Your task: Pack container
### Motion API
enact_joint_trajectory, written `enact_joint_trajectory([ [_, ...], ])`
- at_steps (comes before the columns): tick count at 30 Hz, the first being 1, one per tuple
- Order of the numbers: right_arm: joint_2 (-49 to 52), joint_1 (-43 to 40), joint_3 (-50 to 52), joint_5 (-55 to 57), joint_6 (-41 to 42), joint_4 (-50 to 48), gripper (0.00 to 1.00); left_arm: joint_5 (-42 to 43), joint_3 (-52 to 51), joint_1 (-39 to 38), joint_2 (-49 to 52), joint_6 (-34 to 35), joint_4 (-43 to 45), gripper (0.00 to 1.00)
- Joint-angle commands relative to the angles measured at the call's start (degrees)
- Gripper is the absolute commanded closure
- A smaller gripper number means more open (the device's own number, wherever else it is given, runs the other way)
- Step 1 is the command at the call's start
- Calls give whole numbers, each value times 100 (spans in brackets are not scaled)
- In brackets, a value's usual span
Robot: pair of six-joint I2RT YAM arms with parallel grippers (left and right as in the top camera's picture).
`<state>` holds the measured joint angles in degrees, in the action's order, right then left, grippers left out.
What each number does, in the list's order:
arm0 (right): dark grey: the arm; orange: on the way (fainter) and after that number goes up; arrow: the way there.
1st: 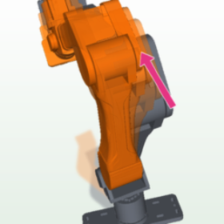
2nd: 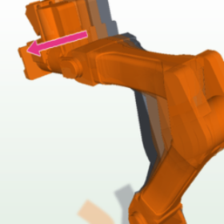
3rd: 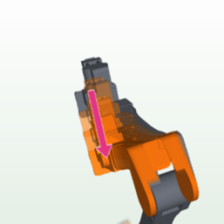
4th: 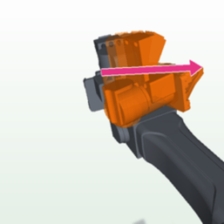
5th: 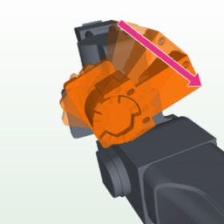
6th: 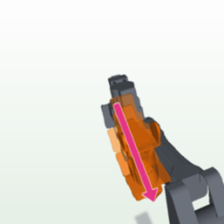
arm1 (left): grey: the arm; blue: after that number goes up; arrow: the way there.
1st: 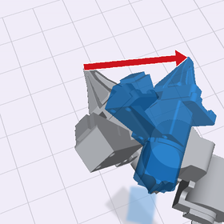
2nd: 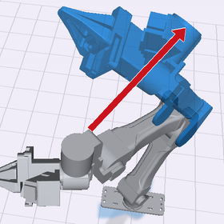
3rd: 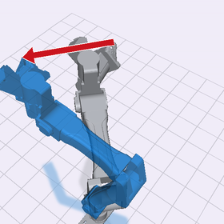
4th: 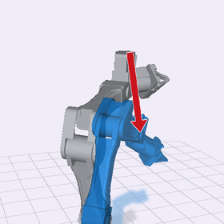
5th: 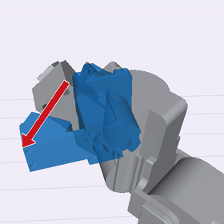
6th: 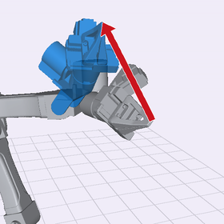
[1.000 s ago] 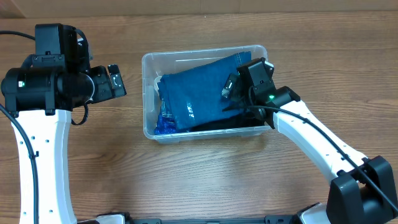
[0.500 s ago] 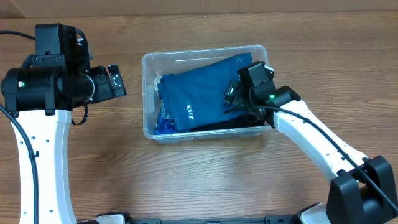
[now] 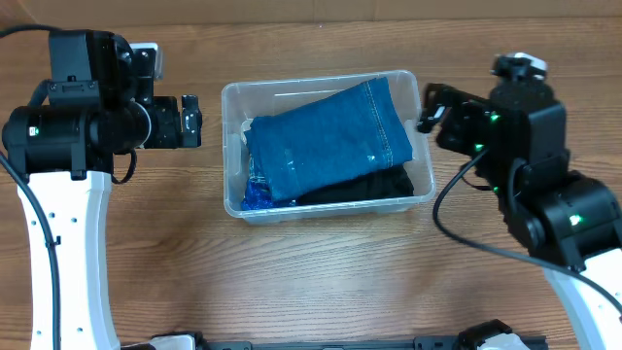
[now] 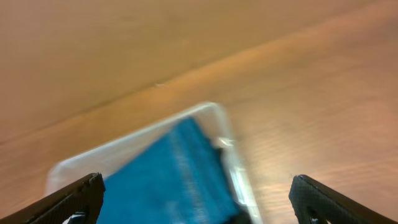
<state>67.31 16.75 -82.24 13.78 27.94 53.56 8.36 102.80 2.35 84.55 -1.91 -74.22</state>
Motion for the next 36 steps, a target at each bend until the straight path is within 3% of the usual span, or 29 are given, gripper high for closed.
enact_joint_trajectory([
  [1, 166, -957, -33, 55, -284, 216, 0, 264, 81, 0, 223, -352, 81, 0],
  [4, 269, -1602, -33, -332, -1123, 264, 0, 323, 81, -2, 389, 103, 74, 0],
  [8, 149, -2002, -33, -505, -1460, 531, 0, 149, 81, -24, 240, 105, 66, 0],
  [14, -872, -2004, 557, -1106, -1888, 522, 0, -291, -225, -24, -1019, 247, -118, 0],
  [22, -1886, -1998, 1329, -1932, -2328, 1233, 0, -691, -2798, -24, -3963, 1051, 457, 0],
  [25, -1891, -1998, 1329, -2140, -2365, 1480, 0, -684, -3497, -24, -4454, 1117, 376, 0],
  [36, -1882, -1998, 1329, -2140, -2365, 1770, 0, -688, -4046, -24, -4330, 1115, 28, 0],
])
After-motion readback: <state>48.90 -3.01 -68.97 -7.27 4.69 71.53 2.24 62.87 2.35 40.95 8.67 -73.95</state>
